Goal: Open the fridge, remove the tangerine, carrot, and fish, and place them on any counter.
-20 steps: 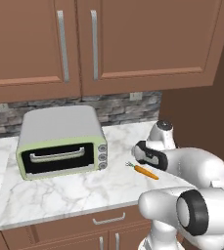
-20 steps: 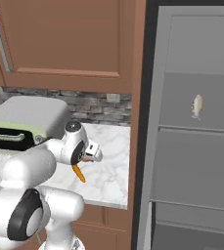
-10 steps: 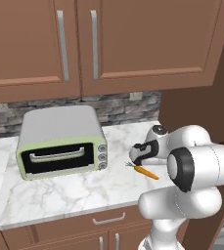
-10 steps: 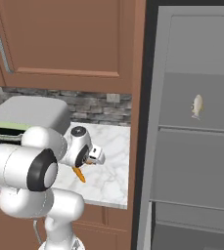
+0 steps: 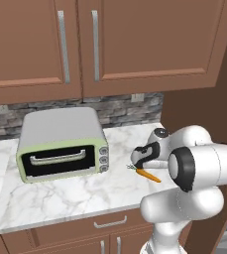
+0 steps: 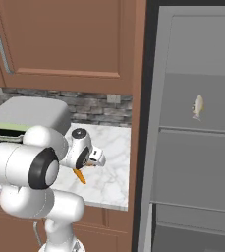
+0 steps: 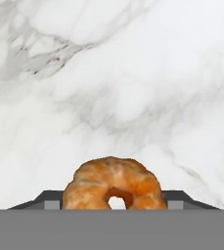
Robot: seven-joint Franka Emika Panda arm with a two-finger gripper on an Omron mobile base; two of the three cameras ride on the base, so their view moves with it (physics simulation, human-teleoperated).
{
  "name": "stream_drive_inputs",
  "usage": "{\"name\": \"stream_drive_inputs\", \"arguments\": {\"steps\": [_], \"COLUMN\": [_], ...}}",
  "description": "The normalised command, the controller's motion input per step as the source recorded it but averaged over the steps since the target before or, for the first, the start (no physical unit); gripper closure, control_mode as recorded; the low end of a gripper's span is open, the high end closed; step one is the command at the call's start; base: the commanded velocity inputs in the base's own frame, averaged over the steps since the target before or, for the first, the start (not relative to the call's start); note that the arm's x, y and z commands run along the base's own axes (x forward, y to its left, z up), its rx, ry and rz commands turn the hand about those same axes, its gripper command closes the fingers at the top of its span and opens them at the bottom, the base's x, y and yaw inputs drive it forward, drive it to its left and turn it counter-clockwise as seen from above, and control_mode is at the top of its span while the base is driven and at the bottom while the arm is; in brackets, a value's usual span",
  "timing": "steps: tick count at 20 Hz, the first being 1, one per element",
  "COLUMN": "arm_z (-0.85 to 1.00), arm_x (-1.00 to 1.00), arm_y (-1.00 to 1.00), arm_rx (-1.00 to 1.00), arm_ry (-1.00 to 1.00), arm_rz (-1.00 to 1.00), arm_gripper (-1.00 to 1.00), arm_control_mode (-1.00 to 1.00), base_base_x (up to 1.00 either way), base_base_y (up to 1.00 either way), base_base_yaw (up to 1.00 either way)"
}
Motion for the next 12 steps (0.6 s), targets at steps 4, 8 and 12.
{"name": "stream_drive_inputs", "arguments": {"steps": [4,8,12], "arm_z": [0.02,0.48,0.9], "arm_x": [0.01,-0.05,-0.31], "arm_y": [0.0,0.0,0.0], "arm_rx": [0.0,0.0,0.0], "arm_ry": [0.03,-0.03,-0.12], "arm_rz": [0.01,0.0,0.0], "arm_gripper": [-1.0,-1.0,-1.0], "arm_control_mode": [-1.0,-1.0,-1.0], "base_base_x": [0.0,0.0,0.0], "base_base_y": [0.0,0.0,0.0], "base_base_yaw": [0.0,0.0,0.0]}}
